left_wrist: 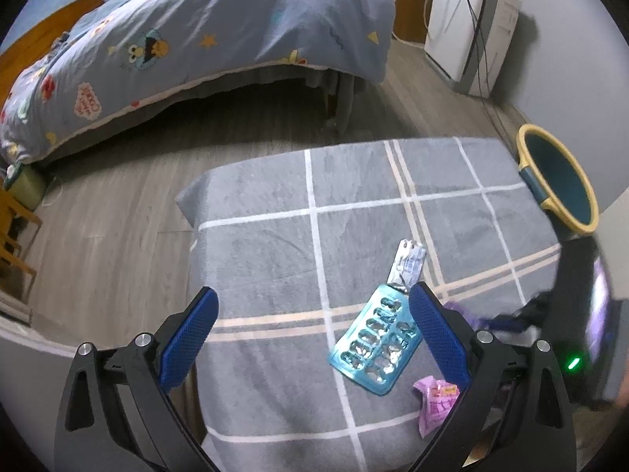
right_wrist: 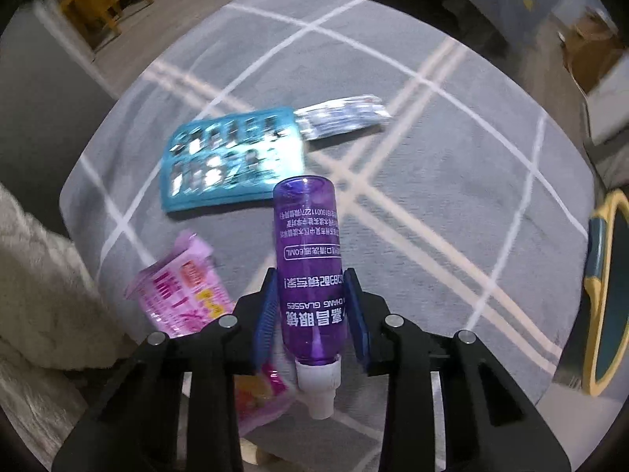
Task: Collect trash
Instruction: 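Grasp the purple spray bottle with the right tool while the left grasps the blue blister pack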
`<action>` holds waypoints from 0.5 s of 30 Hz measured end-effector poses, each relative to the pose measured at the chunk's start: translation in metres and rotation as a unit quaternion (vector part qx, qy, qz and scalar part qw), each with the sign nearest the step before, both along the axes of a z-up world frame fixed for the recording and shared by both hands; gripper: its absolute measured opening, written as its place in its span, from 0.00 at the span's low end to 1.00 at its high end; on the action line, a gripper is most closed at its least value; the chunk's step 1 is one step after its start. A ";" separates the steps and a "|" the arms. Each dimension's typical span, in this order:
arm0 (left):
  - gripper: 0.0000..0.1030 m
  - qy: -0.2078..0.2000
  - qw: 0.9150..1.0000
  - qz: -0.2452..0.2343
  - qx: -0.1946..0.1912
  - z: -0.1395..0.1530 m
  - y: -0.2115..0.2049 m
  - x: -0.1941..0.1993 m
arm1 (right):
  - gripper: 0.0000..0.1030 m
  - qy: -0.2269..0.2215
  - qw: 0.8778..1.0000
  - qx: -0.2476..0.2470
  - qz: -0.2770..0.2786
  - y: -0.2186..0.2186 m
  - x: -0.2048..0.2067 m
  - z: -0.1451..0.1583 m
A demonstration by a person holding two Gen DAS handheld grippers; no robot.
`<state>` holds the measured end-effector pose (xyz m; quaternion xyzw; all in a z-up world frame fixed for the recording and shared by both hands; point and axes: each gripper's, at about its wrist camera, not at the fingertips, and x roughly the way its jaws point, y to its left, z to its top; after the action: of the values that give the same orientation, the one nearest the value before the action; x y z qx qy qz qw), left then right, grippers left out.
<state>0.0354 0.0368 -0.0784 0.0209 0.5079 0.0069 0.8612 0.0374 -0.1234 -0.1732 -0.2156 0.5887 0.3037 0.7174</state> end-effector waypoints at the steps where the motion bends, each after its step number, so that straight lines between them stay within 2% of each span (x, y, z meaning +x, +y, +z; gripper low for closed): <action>1: 0.94 0.004 1.000 -0.002 0.003 -0.004 -0.002 0.002 | 0.32 -0.002 1.000 0.000 -0.010 -0.004 0.004 0.001; 5: 0.94 0.029 0.999 -0.013 0.003 -0.025 -0.012 0.007 | 0.32 -0.007 0.998 0.001 -0.069 -0.029 0.027 0.005; 9: 0.94 0.065 0.997 -0.047 0.012 -0.053 -0.030 0.008 | 0.32 -0.005 0.991 0.001 -0.131 -0.054 0.049 0.006; 15: 0.94 0.106 0.990 -0.094 0.011 -0.083 -0.053 0.010 | 0.32 0.004 0.985 0.011 -0.173 -0.067 0.063 0.006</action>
<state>0.0456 -0.0157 -0.1616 0.0787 0.5922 -0.0704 0.7989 0.0999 -0.1906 -0.1676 -0.1014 0.6170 0.1824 0.7588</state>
